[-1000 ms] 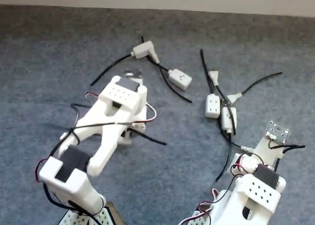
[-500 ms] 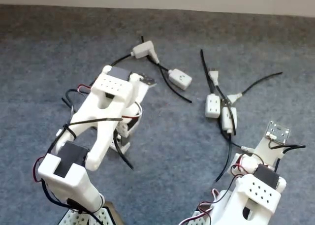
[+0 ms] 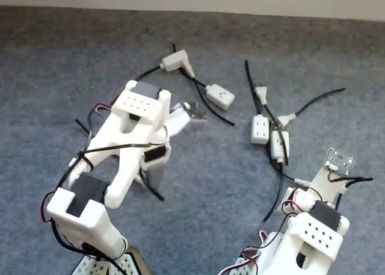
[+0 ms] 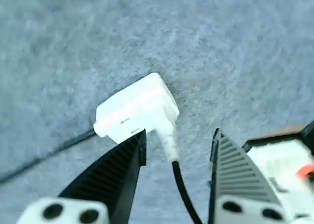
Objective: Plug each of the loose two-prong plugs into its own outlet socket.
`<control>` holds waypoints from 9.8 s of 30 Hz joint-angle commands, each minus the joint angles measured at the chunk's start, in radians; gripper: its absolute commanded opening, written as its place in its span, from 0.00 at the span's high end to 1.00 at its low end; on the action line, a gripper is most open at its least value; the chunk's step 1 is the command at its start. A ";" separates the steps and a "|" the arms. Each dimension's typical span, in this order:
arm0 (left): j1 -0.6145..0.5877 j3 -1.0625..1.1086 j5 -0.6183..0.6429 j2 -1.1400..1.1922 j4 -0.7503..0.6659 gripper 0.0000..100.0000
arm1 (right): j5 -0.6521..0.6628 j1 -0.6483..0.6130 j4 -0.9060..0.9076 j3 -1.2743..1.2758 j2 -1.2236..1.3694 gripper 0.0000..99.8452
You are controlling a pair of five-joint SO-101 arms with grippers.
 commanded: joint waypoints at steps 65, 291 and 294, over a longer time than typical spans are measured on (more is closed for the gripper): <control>-0.136 -0.153 -0.710 0.096 -0.110 0.70 | -0.003 0.013 -0.018 0.024 -0.010 0.99; -0.355 -0.863 1.046 0.576 -0.416 0.72 | -0.098 -0.538 -0.331 -1.093 1.351 0.80; -0.352 -0.862 1.046 0.578 -0.420 0.72 | -0.097 -0.538 -0.358 -1.093 1.383 0.80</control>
